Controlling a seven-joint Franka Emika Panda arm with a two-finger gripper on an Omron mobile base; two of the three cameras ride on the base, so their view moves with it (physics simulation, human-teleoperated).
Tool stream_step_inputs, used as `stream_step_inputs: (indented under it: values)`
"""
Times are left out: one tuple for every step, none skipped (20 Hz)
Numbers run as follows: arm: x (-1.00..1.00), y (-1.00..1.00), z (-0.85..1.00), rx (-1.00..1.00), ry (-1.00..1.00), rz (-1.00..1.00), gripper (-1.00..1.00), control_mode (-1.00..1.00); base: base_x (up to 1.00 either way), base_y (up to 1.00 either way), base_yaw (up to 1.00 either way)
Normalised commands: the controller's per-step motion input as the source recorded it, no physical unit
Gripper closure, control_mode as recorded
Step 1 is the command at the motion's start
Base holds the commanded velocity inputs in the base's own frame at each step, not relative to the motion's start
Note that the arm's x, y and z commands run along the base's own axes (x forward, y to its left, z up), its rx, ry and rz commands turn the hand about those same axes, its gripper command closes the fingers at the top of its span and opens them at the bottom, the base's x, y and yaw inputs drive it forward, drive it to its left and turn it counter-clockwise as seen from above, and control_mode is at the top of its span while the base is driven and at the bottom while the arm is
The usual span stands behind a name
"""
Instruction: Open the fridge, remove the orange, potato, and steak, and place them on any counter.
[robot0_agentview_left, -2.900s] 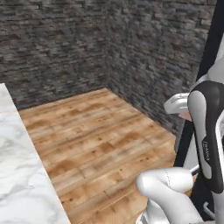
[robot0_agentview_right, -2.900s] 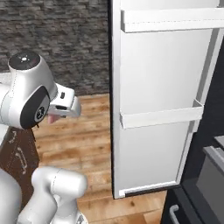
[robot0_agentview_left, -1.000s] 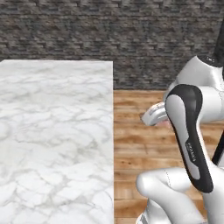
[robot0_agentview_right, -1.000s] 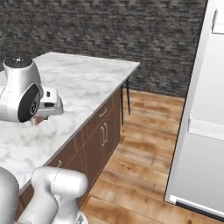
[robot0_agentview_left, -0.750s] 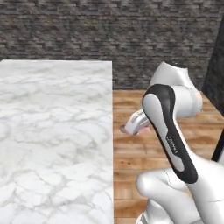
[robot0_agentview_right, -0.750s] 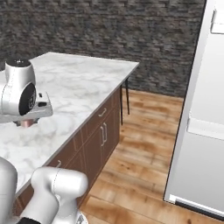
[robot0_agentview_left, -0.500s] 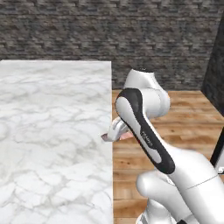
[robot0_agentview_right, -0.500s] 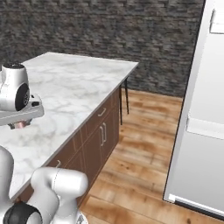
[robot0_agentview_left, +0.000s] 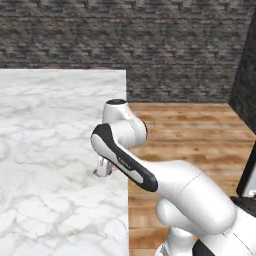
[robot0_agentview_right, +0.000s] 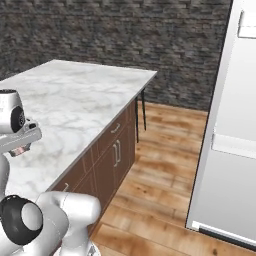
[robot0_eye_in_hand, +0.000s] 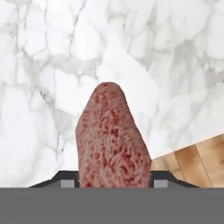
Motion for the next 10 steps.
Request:
stream_step_inputs:
  values:
    - [0.70,0.22,-0.66,0.00,0.10,0.15,1.00,-1.00,0.00,0.00,0.00]
    - [0.68,0.24,-0.69,0.00,0.11,0.15,1.00,-1.00,0.00,0.00,0.00]
    - [0.69,0.26,-0.61,0.00,0.13,0.15,1.00,-1.00,0.00,0.00,0.00]
    - [0.61,0.24,-0.63,0.00,0.15,0.15,1.00,-1.00,0.00,0.00,0.00]
    - [0.57,0.27,-0.71,0.00,0.12,0.15,1.00,-1.00,0.00,0.00,0.00]
    - [0.40,0.44,-0.81,0.00,0.05,0.14,1.00,-1.00,0.00,0.00,0.00]
    - [0.31,0.54,-0.86,0.00,0.05,0.15,1.00,-1.00,0.00,0.00,0.00]
    - [0.24,0.52,-0.82,0.00,0.03,0.15,1.00,-1.00,0.00,0.00,0.00]
    - [0.27,0.50,-0.82,0.00,0.03,0.16,1.00,-1.00,0.00,0.00,0.00]
    - [0.24,0.54,-0.84,0.00,0.03,0.16,1.00,-1.00,0.00,0.00,0.00]
